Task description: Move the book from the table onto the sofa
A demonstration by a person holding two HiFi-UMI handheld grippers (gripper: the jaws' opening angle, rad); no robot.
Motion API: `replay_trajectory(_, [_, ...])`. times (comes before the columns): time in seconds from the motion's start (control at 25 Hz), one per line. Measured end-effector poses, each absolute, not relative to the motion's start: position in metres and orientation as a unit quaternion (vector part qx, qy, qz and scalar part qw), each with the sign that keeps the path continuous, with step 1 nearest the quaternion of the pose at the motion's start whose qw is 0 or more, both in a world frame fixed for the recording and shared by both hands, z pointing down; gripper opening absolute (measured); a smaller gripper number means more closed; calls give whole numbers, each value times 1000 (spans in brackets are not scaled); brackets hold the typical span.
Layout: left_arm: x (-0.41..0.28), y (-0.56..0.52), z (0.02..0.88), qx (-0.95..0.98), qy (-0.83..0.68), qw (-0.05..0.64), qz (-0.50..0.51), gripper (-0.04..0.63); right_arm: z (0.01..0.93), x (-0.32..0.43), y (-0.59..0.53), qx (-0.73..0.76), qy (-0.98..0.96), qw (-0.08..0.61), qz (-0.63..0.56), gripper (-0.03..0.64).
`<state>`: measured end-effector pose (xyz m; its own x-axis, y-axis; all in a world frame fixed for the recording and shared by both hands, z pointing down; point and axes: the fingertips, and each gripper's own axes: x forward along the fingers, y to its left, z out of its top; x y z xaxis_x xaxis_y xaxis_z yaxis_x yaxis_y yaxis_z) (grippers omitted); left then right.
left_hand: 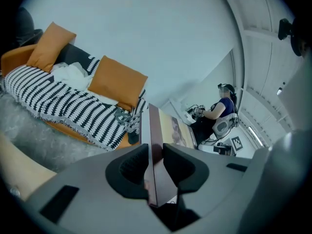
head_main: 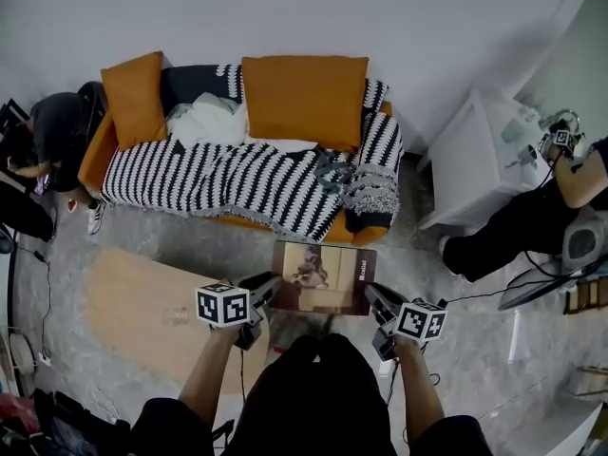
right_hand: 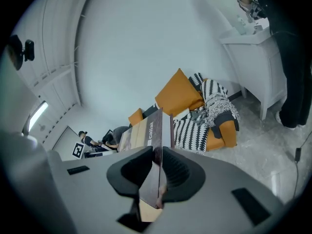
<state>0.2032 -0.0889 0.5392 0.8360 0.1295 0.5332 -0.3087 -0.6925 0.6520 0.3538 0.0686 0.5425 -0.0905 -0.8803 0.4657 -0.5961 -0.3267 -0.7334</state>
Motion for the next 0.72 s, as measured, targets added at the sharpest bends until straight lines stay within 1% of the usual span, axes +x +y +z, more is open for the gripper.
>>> replay_trajectory(0.28, [237,-126,546,870,-67,399,281,103,549,396,23,-647,571,146,-484,80])
replay_trajectory(0.72, [330,-204,562,856,-118,417,282,103,569,504,-70,-613,594,135,-504,80])
